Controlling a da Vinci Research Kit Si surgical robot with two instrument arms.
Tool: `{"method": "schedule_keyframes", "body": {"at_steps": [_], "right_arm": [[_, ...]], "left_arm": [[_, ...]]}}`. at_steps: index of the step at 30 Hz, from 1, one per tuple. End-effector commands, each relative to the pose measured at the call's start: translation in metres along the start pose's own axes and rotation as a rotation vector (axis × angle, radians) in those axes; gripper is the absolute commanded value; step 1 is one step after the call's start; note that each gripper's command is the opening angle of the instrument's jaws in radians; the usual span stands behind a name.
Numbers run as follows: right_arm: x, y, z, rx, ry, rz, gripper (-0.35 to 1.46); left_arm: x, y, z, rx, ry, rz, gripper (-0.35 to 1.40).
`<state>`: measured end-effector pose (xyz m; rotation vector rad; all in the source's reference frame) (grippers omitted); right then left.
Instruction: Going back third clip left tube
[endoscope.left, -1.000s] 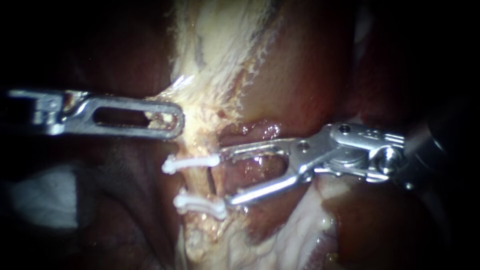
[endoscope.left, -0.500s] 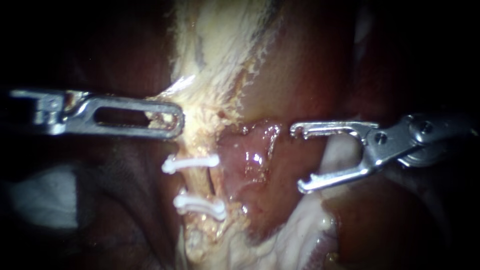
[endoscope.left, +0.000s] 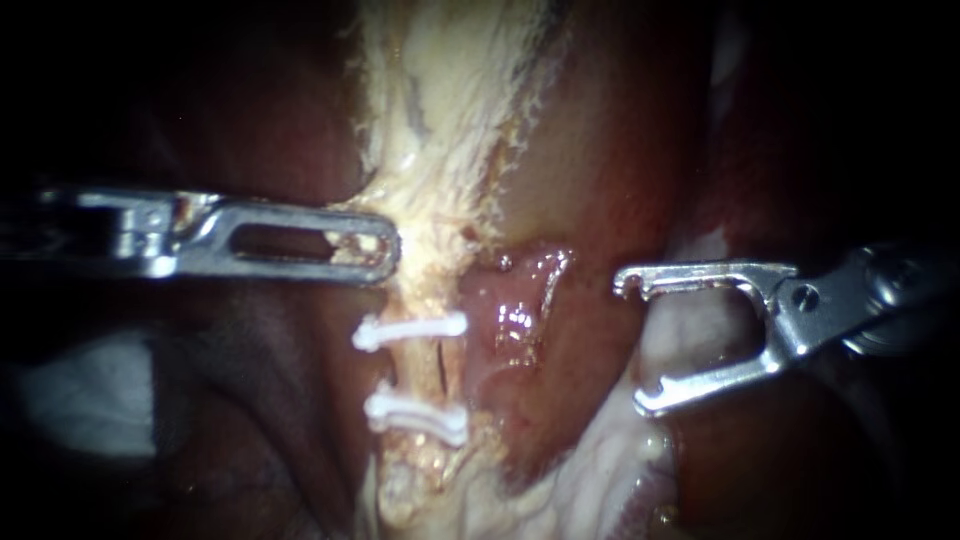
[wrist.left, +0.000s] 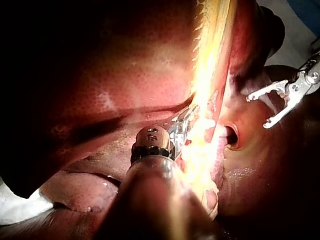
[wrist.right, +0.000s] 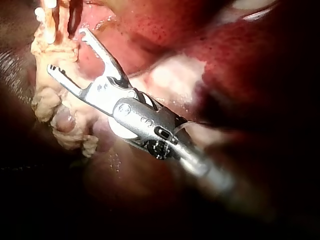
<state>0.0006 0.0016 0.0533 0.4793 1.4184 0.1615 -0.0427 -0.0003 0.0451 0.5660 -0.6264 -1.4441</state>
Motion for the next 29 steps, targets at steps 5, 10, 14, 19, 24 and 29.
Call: {"method": "schedule_keyframes", "body": {"at_steps": [5, 10, 14, 19, 24, 29], "right_arm": [[0.0002, 0.0004, 0.0000, -0.002, 0.000, 0.003, 0.60], [0.0006, 0.0006, -0.0001, -0.003, 0.000, 0.007, 0.60], [0.0008, 0.0006, 0.0000, -0.004, 0.000, 0.007, 0.60], [0.0008, 0.0006, 0.0002, -0.004, 0.000, 0.007, 0.60], [0.0009, 0.0006, 0.0003, -0.005, 0.000, 0.007, 0.60], [0.0010, 0.0006, 0.0004, -0.005, 0.000, 0.007, 0.60]], "left_arm": [[-0.0002, 0.0002, 0.0029, -0.006, -0.008, 0.001, -0.35], [-0.0004, 0.0006, 0.0047, -0.004, -0.008, 0.003, -0.35], [-0.0006, 0.0008, 0.0050, -0.003, -0.008, 0.004, -0.35], [-0.0006, 0.0008, 0.0050, -0.001, -0.005, 0.004, -0.35], [-0.0006, 0.0009, 0.0049, 0.001, -0.003, 0.004, -0.35], [-0.0006, 0.0009, 0.0049, 0.001, -0.003, 0.004, -0.35]]}}
